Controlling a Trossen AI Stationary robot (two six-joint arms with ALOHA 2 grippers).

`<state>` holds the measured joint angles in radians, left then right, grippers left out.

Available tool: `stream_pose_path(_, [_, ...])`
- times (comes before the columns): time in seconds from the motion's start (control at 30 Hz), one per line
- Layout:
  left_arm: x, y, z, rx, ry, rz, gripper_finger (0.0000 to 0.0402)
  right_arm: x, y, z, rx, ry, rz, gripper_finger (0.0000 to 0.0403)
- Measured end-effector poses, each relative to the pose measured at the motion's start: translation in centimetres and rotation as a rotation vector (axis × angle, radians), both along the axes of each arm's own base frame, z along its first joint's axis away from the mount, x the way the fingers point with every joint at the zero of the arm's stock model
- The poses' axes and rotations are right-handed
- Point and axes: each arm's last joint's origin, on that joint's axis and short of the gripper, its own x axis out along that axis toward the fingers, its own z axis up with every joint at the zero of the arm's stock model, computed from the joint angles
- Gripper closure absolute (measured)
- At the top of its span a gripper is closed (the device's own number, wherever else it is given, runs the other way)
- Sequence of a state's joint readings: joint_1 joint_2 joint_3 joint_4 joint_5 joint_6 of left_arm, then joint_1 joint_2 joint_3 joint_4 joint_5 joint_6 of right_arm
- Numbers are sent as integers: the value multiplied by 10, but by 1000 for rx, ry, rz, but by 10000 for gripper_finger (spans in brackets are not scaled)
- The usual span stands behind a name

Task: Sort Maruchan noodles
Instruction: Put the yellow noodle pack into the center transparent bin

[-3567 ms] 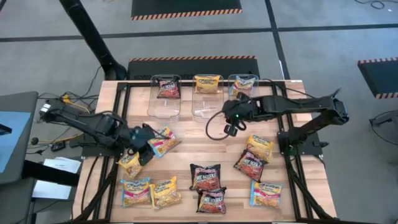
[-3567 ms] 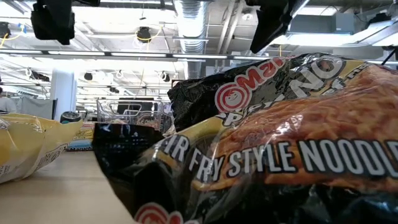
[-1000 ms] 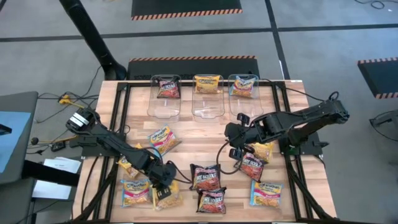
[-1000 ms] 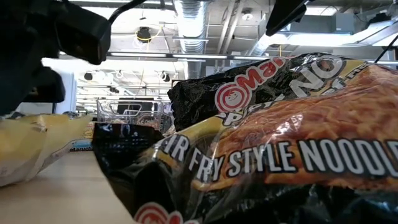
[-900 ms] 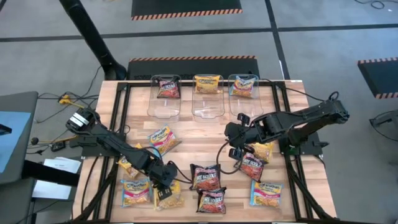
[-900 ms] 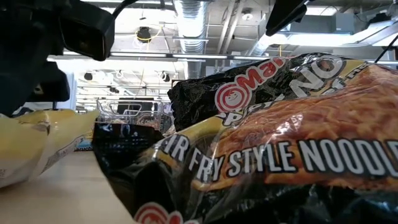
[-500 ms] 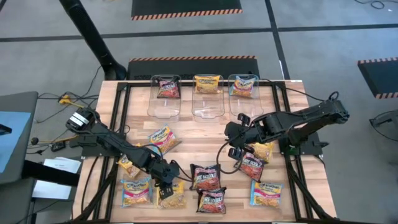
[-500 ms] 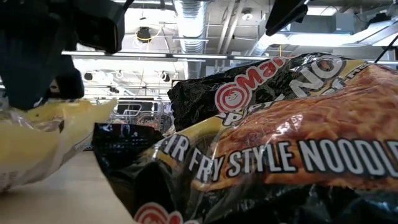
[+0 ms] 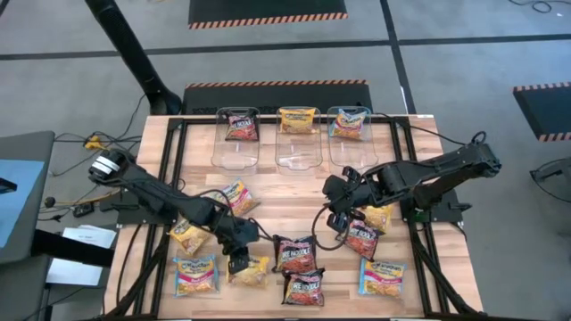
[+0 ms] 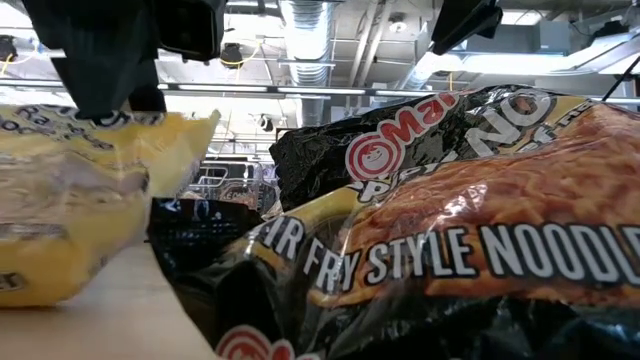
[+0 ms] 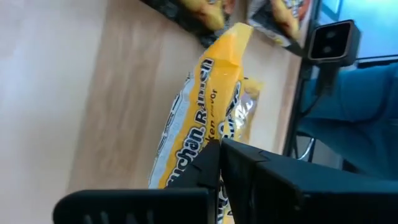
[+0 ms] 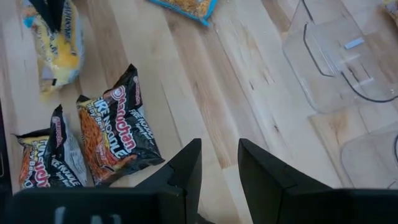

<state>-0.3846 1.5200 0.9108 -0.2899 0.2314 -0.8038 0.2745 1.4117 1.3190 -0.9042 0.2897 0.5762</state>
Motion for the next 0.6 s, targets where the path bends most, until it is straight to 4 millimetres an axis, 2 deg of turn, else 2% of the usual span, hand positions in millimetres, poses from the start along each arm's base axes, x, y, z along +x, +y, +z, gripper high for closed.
stream_pose_path(0.3, [4, 18, -2, 3, 18, -39, 401, 0, 0, 0, 0, 0, -1, 275])
stream_pose_path(0.6, [5, 22, -2, 30, 7, -20, 391, 0, 0, 0, 0, 0, 0, 275])
